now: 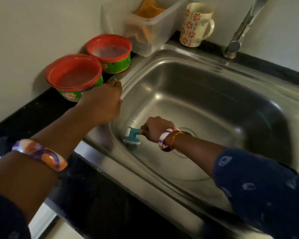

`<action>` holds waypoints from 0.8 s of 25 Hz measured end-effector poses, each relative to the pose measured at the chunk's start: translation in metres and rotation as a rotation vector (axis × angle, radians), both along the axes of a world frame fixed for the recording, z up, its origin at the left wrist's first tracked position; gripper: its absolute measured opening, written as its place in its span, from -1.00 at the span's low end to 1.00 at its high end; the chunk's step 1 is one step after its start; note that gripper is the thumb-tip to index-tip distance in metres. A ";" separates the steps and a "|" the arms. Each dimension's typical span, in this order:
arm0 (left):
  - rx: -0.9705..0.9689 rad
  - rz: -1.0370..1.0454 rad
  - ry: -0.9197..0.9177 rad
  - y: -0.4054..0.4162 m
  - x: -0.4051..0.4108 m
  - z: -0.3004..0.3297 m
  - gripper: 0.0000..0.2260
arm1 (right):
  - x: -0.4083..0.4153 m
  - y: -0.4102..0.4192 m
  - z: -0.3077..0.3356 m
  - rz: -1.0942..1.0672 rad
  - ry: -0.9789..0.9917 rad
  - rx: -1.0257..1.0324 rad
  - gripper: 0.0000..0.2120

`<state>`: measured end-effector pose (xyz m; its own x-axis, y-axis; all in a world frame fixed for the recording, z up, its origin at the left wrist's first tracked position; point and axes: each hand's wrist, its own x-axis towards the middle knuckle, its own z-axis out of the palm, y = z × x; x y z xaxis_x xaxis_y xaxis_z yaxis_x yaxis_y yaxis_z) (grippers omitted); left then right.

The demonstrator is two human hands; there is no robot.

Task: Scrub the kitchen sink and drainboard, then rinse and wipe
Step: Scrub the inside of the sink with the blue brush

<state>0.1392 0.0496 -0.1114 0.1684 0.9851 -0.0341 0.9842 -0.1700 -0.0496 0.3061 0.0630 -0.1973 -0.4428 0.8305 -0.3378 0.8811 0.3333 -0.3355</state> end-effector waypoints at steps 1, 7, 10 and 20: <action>0.004 0.036 0.015 0.001 0.003 0.001 -0.63 | -0.003 0.001 -0.001 0.012 -0.027 0.074 -0.69; 0.025 0.044 0.087 0.007 0.004 0.001 -0.70 | 0.102 -0.065 0.037 0.392 -0.280 -0.112 -0.65; 0.030 0.038 0.068 0.010 -0.004 0.003 -0.71 | 0.114 -0.078 0.045 0.363 -0.347 -0.081 -0.64; 0.042 0.036 0.174 0.020 -0.005 -0.007 -0.75 | 0.050 -0.045 0.017 0.299 -0.166 0.001 -0.67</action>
<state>0.1344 0.0695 -0.1186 0.1280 0.9916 -0.0187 0.9656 -0.1289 -0.2256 0.3565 0.0181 -0.1800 -0.6054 0.6731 -0.4249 0.7872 0.5851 -0.1947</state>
